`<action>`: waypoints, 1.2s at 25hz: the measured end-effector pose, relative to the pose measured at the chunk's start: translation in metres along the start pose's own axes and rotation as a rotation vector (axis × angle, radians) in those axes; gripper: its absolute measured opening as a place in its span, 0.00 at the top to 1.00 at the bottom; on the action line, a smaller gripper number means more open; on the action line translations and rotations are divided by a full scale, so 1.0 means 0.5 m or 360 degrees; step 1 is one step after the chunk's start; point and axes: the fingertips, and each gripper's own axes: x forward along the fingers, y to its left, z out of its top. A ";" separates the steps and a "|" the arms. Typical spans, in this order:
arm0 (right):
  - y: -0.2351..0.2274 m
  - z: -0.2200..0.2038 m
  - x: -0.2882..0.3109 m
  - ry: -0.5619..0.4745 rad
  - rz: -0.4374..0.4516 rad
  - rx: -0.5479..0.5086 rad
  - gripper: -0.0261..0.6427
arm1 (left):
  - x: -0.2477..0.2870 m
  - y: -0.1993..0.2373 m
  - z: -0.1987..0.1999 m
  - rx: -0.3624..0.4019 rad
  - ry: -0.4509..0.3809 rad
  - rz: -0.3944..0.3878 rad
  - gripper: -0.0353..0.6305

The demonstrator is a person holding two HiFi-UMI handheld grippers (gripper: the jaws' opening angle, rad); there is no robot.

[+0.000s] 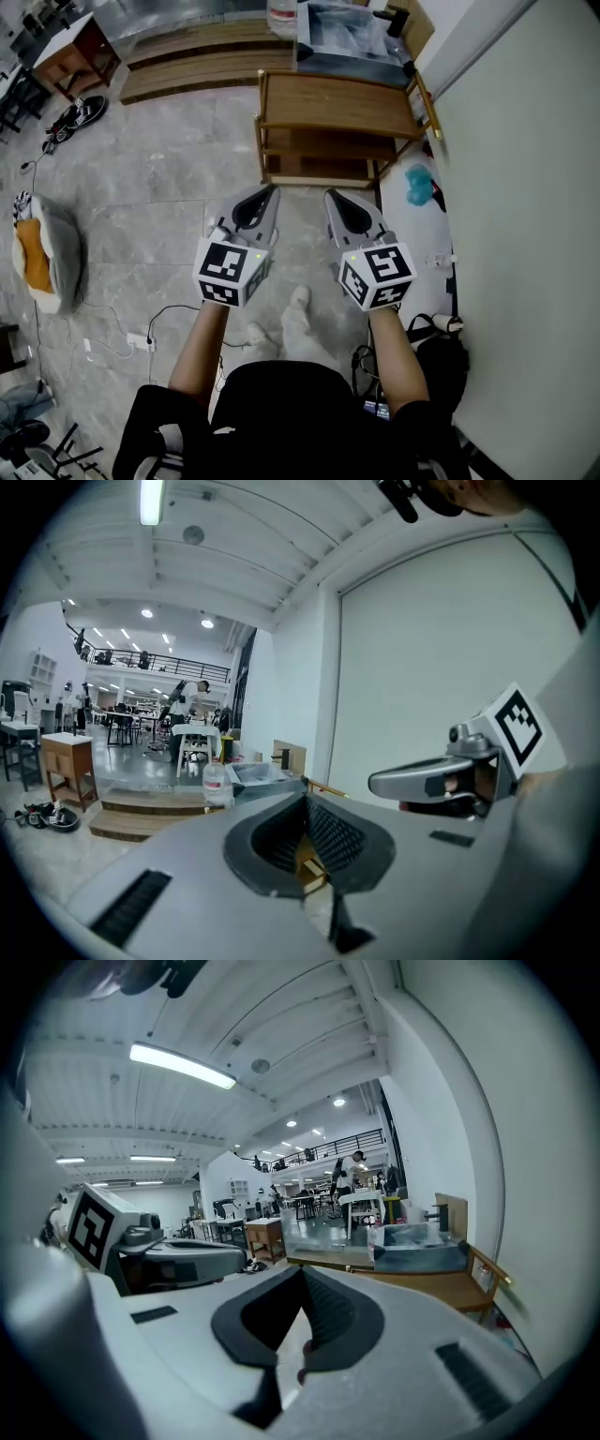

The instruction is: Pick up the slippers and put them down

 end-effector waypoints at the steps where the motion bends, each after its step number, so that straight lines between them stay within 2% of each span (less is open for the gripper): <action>1: 0.011 0.009 -0.007 -0.0015 -0.0001 -0.0003 0.96 | -0.013 -0.001 0.011 0.0000 -0.0014 0.0000 0.94; 5: 0.067 0.030 -0.041 -0.0060 0.0003 -0.0008 0.96 | -0.074 -0.016 0.045 -0.0070 -0.0044 -0.0016 0.94; 9: 0.143 0.049 -0.073 -0.0108 0.0023 -0.0036 0.96 | -0.148 -0.017 0.063 -0.0003 -0.0098 -0.0006 0.94; 20: 0.340 0.087 -0.164 -0.0218 0.0029 -0.0114 0.96 | -0.370 -0.012 0.098 0.0038 -0.0204 0.0001 0.94; 26: 0.408 0.089 -0.199 -0.0248 0.0011 -0.0152 0.96 | -0.447 -0.013 0.097 0.0082 -0.0226 -0.0009 0.94; 30: 0.441 0.102 -0.221 -0.0274 0.0013 -0.0181 0.96 | -0.484 -0.020 0.107 0.0060 -0.0260 -0.0010 0.94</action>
